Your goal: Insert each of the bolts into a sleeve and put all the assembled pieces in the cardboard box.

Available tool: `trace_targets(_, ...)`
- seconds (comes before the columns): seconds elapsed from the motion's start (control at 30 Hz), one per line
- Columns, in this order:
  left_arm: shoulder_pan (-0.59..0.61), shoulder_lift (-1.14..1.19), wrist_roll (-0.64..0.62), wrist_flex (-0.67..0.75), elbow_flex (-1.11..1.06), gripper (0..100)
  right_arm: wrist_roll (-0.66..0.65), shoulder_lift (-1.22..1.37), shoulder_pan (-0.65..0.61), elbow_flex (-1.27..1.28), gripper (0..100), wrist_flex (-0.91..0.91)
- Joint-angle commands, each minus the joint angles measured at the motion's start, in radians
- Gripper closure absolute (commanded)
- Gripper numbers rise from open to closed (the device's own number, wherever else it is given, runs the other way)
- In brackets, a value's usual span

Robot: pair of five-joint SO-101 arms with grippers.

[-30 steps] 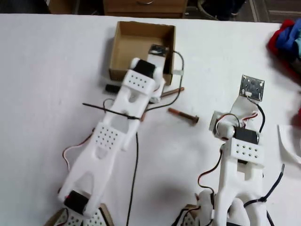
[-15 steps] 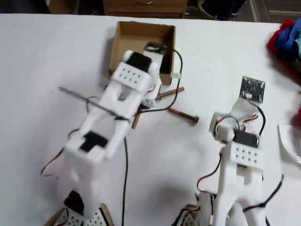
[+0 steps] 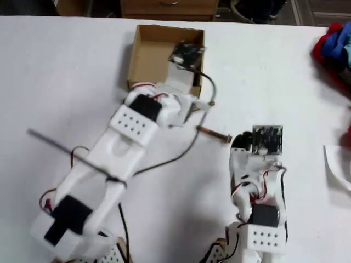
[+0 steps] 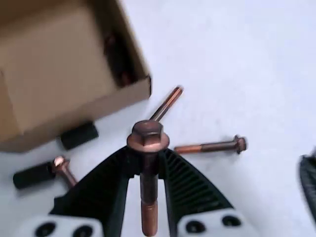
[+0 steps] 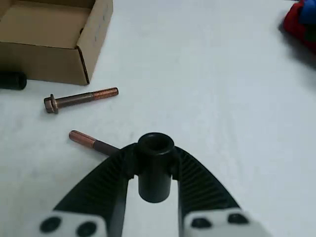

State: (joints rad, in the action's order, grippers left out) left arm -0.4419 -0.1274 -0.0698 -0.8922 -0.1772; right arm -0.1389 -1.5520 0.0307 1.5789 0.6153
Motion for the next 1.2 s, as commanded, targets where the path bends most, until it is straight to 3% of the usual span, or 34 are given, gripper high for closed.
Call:
trace_targets(0.0, -0.091, -0.166, 0.009, 0.086, 0.001, 98, -0.009, -0.193, -0.056, 0.098, 97.8, -0.028)
trace_targets(0.1, -0.114, -0.253, 0.011, 0.101, -0.001, 98, -0.009, -0.252, -0.125, 0.11, 97.8, 0.002)
trace_targets(0.23, -0.112, -0.339, 0.005, 0.101, -0.002, 98, -0.008, -0.191, -0.236, 0.117, 97.8, -0.099)
trace_targets(0.4, -0.104, -0.427, -0.219, 0.115, 0.001, 97, -0.006, -0.042, -0.263, 0.118, 97.8, -0.323)
trace_targets(0.57, -0.087, -0.41, -0.331, 0.153, -0.073, 97, 0.203, 0.099, -0.268, 0.115, 97.8, -0.498)
trace_targets(0.63, -0.087, -0.396, -0.354, 0.186, -0.101, 97, 0.216, 0.13, -0.265, 0.115, 97.8, -0.526)
trace_targets(1.03, -0.087, -0.37, -0.361, 0.256, -0.137, 97, 0.169, 0.131, -0.344, 0.118, 97.8, -0.524)
trace_targets(1.17, -0.087, -0.371, -0.362, 0.353, -0.217, 97, 0.169, 0.13, -0.354, 0.117, 97.8, -0.522)
